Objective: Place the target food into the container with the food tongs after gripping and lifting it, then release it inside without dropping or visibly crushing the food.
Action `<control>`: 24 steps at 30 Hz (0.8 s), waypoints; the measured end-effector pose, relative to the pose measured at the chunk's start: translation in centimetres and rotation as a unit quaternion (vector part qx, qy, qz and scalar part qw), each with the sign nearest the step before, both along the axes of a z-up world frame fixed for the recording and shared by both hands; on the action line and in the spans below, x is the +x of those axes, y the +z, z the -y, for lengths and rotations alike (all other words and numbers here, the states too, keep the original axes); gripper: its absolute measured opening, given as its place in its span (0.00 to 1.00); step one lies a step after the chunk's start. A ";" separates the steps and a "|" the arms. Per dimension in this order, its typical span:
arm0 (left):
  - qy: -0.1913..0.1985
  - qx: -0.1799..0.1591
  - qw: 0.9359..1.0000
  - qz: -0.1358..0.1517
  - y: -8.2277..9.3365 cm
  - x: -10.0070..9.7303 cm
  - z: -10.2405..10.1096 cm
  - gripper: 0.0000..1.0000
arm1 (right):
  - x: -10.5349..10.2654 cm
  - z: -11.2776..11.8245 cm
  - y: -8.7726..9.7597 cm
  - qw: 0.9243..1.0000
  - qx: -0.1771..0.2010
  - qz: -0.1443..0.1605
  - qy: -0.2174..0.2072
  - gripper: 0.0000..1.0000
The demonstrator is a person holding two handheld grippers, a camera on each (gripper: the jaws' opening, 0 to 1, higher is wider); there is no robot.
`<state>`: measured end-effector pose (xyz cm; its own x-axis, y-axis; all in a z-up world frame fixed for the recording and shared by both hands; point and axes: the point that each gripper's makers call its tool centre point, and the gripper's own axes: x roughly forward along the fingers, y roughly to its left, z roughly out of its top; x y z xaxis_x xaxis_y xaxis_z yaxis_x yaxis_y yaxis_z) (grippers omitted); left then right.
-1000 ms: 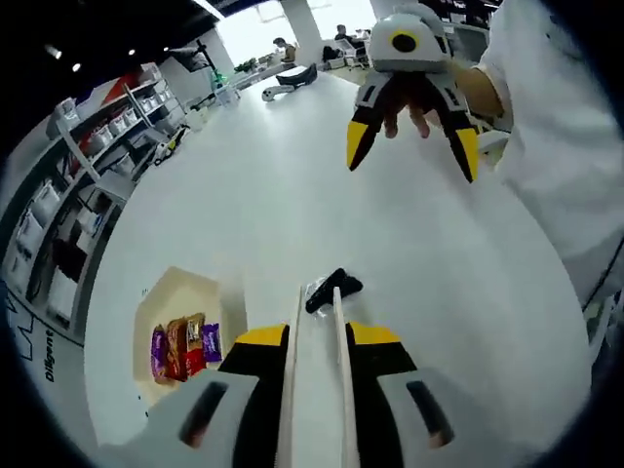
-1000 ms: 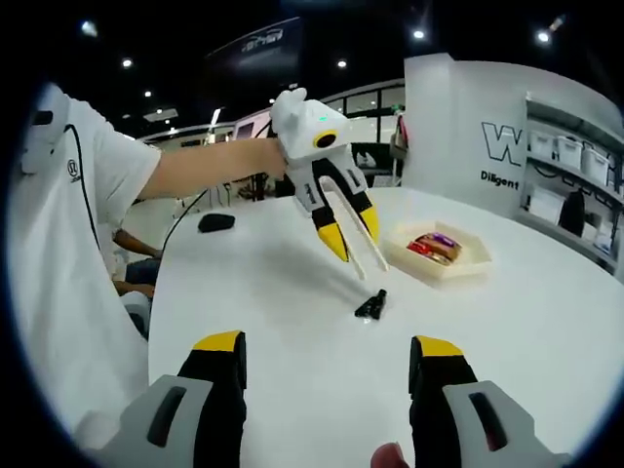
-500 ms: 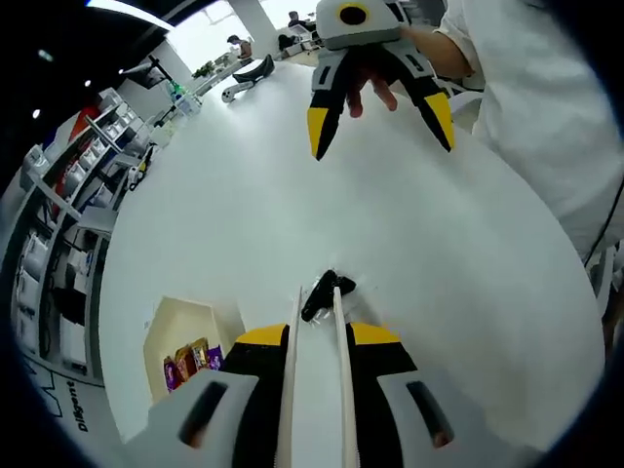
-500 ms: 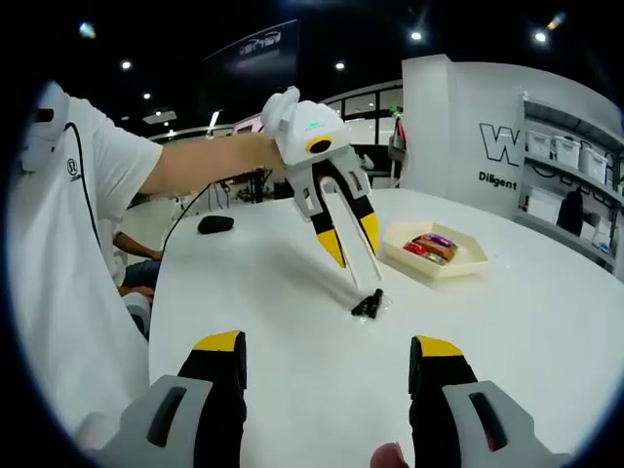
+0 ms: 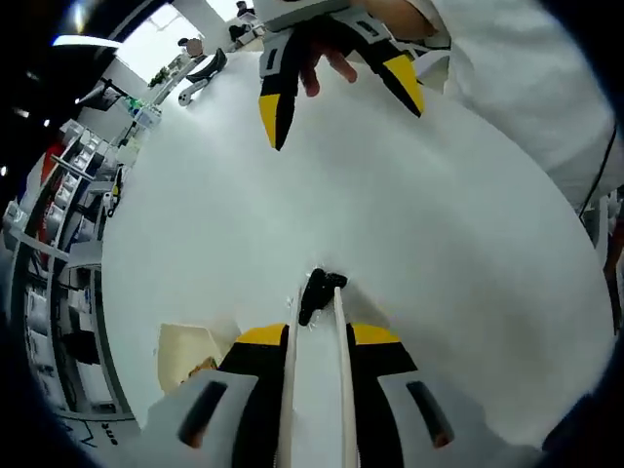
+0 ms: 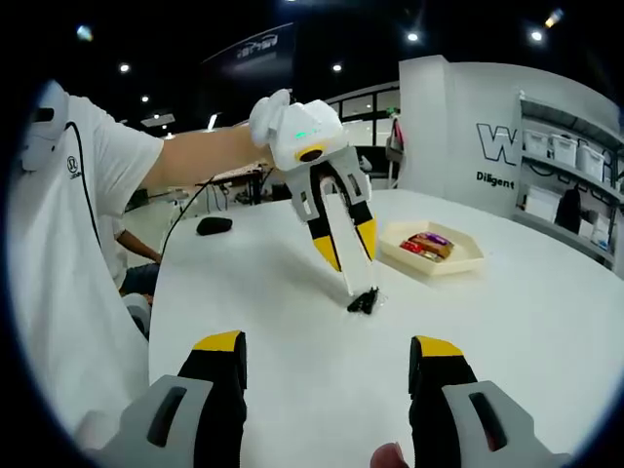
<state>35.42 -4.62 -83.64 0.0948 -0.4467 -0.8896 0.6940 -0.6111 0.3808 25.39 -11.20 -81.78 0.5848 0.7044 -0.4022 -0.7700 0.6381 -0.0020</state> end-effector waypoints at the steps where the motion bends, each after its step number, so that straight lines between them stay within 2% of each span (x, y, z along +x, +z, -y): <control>1: -0.002 0.004 1.000 0.002 -0.1 -0.1 0.1 0.21 | 0.0 0.1 0.0 1.000 0.001 0.000 0.000 0.65; 6: -0.015 0.016 1.000 0.012 -0.2 0.0 0.4 0.21 | 0.0 0.3 -0.1 1.000 0.003 0.000 -0.001 0.65; 10: -0.026 0.041 0.999 0.023 -0.8 0.2 0.3 0.21 | 0.0 0.5 -0.1 1.000 0.006 -0.001 -0.003 0.65; 24: -0.048 0.073 0.995 0.042 -0.7 0.2 0.9 0.21 | -0.1 0.7 -0.4 1.000 0.010 -0.002 -0.004 0.65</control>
<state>35.61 -5.54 -84.37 0.1346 -0.3240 -0.9364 0.5993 -0.7260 0.3374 25.33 -11.92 -82.16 0.5884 0.7085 -0.3896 -0.7654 0.6434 0.0141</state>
